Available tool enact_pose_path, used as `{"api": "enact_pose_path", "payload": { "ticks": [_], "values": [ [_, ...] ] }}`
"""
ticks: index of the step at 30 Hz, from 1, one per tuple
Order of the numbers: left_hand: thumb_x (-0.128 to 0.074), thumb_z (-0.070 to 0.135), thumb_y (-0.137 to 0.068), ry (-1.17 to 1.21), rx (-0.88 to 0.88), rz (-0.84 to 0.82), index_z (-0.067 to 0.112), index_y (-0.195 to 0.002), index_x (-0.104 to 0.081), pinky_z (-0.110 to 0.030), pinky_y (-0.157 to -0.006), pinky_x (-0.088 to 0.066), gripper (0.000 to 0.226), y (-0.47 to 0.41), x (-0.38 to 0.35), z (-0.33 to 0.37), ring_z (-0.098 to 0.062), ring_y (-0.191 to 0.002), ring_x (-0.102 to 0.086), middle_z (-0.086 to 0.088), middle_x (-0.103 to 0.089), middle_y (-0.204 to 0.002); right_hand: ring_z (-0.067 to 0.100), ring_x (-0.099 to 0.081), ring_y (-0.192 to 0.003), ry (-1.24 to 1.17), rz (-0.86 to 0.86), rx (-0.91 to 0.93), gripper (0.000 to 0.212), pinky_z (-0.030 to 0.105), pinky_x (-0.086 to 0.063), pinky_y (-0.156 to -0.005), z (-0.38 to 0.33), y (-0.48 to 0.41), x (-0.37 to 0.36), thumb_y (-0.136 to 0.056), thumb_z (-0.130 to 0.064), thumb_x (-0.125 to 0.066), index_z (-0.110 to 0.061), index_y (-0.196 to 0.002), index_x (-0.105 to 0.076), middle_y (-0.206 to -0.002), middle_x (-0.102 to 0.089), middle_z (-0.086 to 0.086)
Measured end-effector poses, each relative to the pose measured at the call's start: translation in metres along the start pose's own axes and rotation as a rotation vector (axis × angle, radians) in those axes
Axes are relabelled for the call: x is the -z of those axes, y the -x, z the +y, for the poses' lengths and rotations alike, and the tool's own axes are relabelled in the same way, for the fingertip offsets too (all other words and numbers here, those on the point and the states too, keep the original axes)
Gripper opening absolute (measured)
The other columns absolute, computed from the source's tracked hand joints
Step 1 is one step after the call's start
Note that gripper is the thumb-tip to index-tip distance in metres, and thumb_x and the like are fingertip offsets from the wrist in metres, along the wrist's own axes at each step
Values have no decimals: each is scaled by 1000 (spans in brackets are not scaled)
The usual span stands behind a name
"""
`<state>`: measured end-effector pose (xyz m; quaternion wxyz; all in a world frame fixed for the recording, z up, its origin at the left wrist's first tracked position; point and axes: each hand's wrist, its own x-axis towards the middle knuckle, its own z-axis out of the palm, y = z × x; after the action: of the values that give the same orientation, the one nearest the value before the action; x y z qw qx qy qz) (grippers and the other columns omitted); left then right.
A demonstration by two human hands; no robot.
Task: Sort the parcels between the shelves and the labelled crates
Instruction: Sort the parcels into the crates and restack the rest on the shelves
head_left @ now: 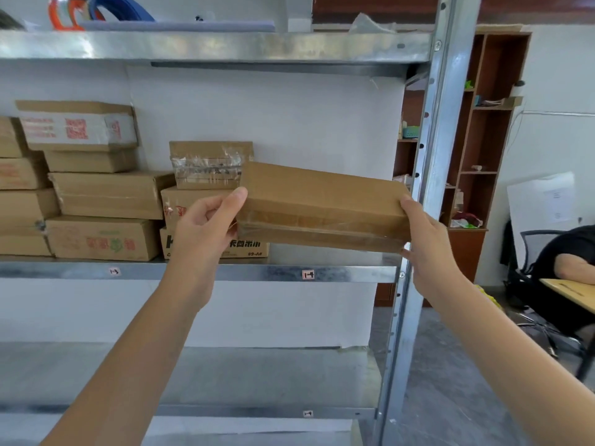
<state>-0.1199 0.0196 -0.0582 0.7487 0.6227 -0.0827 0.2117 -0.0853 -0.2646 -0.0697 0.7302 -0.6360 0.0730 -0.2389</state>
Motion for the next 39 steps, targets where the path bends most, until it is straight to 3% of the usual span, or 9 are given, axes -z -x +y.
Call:
{"api": "enact_pose_path", "payload": {
  "ticks": [5,9,14,16,20,24,29,32,39],
  "values": [
    [-73,51,-81,18,42,107,32,-99,-78,-26,-90,-51,26,29,21,-36,-1,-99,-69,12,-76,-103,0,-66,-91,6,-66,69,11,26,-51,-82,36,40,4,-88,-56,-62,-54,-81,-71,-104,-67,-19],
    [-77,54,-77,-1,166,274,29,-93,-78,-29,-96,-50,30,55,51,-76,-3,-100,-69,6,-74,-108,-19,-61,-77,86,-161,65,30,22,-44,-77,76,71,-9,-95,-52,-57,-69,-72,-66,-80,-67,-37],
    [-71,74,-62,-175,226,399,46,-86,-75,-32,-98,-46,38,95,98,-107,-10,-109,-64,12,-69,-112,-20,-57,-86,165,-252,43,16,14,-40,-78,126,97,-29,-95,-52,-57,-59,-101,-70,-110,-62,-18],
    [-66,77,-66,-274,238,448,53,-86,-72,-29,-92,-46,32,112,123,-115,-11,-106,-65,13,-69,-111,-12,-59,-90,240,-335,55,29,14,-41,-77,147,106,-40,-95,-52,-55,-44,-121,-66,-116,-62,-3],
    [-63,52,-90,-449,223,468,60,-81,-69,-15,-79,-43,14,144,165,-120,7,-92,-63,14,-67,-105,5,-61,-93,328,-464,34,26,18,-42,-74,175,125,-67,-95,-50,-55,-38,-118,-60,-113,-63,6],
    [-60,32,-97,-674,198,491,44,-95,-67,-9,-74,-41,14,169,207,-106,2,-91,-62,10,-61,-104,-3,-62,-95,327,-607,36,24,17,-43,-77,184,136,-109,-96,-46,-57,-37,-118,-64,-108,-69,-8],
    [-65,16,-94,-775,198,570,26,-108,-70,0,-70,-40,17,202,263,-80,9,-87,-59,3,-60,-99,13,-67,-96,254,-713,-51,29,35,-54,-86,188,169,-170,-92,-59,-53,-32,-92,-62,-96,-69,-10],
    [-65,14,-94,-802,222,619,23,-103,-70,-7,-74,-45,14,228,290,-74,6,-88,-60,1,-61,-101,24,-65,-95,237,-708,-158,45,40,-56,-82,198,200,-199,-90,-65,-49,-21,-85,-51,-89,-62,-4],
    [-48,16,-103,-353,231,1071,23,-99,-74,-36,-100,-49,27,289,345,-72,-14,-104,-69,0,-68,-110,24,-62,-85,264,-889,-245,53,50,-53,-87,211,276,-262,-85,-68,-51,-15,-81,-50,-84,-59,3]
  ]
}}
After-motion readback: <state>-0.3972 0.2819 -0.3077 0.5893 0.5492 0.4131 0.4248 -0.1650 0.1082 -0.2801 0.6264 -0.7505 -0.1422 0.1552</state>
